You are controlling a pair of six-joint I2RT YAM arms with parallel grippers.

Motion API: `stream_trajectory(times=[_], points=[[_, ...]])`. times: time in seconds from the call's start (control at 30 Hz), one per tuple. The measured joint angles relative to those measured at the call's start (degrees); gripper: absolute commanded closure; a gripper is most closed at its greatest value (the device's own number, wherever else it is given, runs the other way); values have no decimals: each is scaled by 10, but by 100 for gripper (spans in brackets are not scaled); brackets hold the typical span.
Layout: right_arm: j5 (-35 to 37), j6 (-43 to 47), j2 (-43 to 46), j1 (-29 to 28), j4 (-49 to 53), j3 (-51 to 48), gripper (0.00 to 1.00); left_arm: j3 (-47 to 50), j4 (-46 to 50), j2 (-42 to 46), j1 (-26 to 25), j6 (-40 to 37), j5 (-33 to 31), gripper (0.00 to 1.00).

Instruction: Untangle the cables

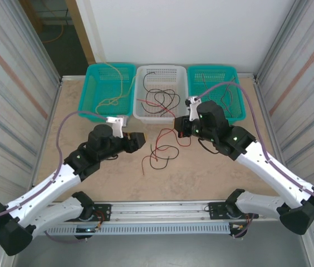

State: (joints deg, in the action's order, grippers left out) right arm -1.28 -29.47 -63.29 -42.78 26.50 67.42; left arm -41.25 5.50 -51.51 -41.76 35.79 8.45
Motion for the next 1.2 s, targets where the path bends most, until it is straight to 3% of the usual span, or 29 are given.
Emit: stream_trajectory(times=[0.17, 0.5, 0.63, 0.87, 1.03, 1.2], points=[[0, 0, -14, 0, -6, 40, 100, -2, -32, -6, -33, -27, 7, 41], [-1, 0, -34, 0, -9, 49, 100, -2, -82, -3, -34, -50, 30, 43], [-5, 0, -35, 0, -17, 49, 100, -6, -83, -9, -35, -58, 32, 52], [-17, -3, -40, 0, -30, 50, 100, -13, -83, -47, -37, -60, 43, 77], [-18, -5, -41, 0, -32, 50, 100, -16, -84, -52, -37, -61, 45, 100], [-18, -5, -41, 0, -46, 50, 100, -32, -83, -65, -37, -59, 45, 100]])
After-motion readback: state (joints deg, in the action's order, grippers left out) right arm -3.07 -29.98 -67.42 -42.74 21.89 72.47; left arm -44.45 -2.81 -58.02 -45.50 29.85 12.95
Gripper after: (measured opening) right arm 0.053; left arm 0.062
